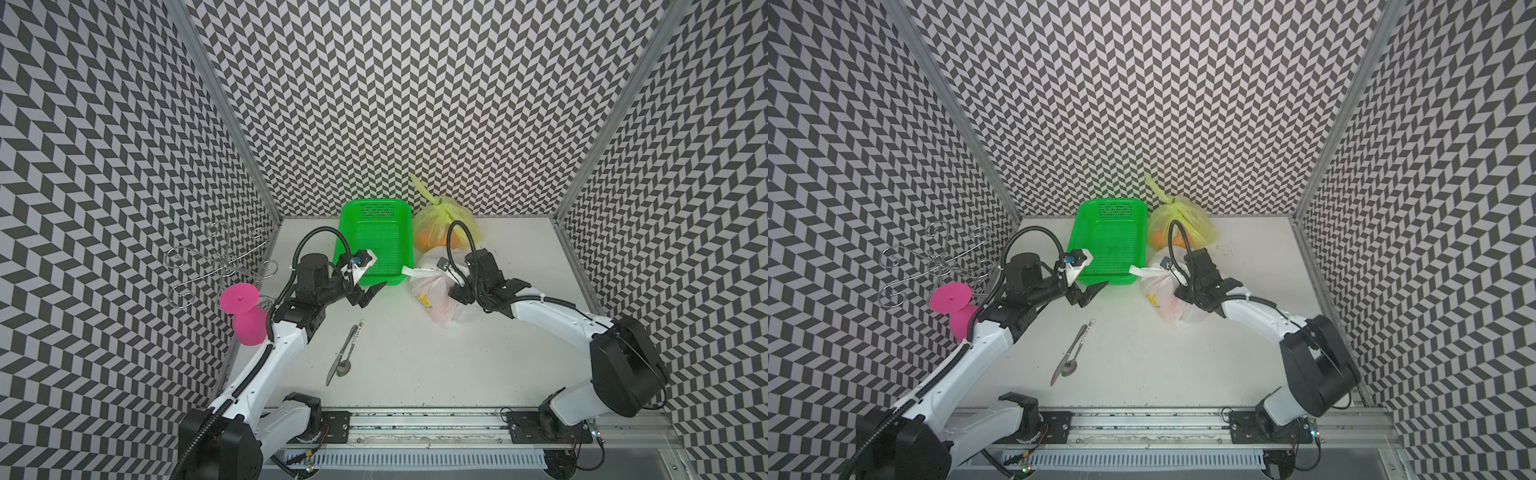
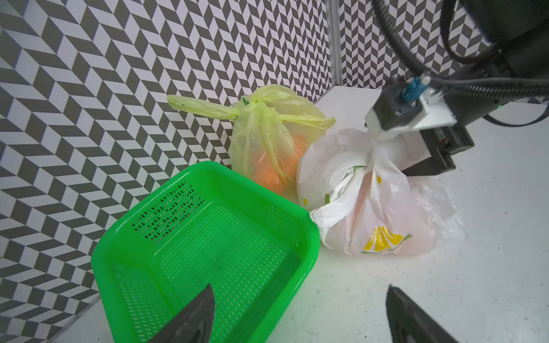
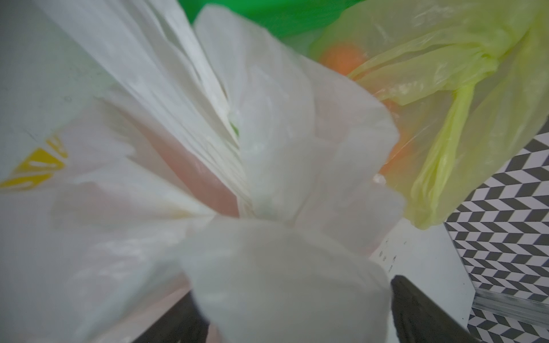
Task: Place the oranges into plastic bags & tie knots
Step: Move the plastic bag to the center of the board, then reset both arms
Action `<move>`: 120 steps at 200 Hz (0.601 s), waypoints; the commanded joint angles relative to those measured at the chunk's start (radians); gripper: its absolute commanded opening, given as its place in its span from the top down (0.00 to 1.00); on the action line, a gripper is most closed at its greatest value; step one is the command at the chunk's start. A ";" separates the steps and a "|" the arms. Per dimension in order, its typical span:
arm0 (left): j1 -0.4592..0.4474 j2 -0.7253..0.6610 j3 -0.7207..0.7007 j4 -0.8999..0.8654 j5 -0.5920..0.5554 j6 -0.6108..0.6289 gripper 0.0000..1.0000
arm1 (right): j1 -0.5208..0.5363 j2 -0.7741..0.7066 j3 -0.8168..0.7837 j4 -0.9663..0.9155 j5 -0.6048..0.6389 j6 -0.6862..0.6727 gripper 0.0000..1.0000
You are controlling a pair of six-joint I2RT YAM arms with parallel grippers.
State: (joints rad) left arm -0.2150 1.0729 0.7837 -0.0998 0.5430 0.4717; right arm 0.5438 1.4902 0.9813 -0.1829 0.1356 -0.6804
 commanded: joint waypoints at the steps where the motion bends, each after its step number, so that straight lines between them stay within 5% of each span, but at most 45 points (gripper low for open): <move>1: 0.061 -0.016 -0.010 0.011 -0.027 -0.037 0.06 | -0.023 -0.165 0.018 -0.053 -0.168 0.050 0.01; 34: 0.234 -0.036 -0.070 0.136 -0.092 -0.161 0.00 | -0.230 -0.362 -0.054 -0.052 -0.309 0.163 0.00; 66: 0.430 -0.043 -0.250 0.424 -0.110 -0.357 0.00 | -0.418 -0.452 -0.266 0.305 -0.034 0.451 0.00; 120: 0.475 0.181 -0.487 0.913 -0.043 -0.444 0.00 | -0.495 -0.244 -0.508 0.717 -0.053 0.646 0.00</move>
State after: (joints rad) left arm 0.2588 1.1873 0.3561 0.4927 0.4583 0.1116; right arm 0.0498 1.1355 0.5087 0.2649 0.0563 -0.1734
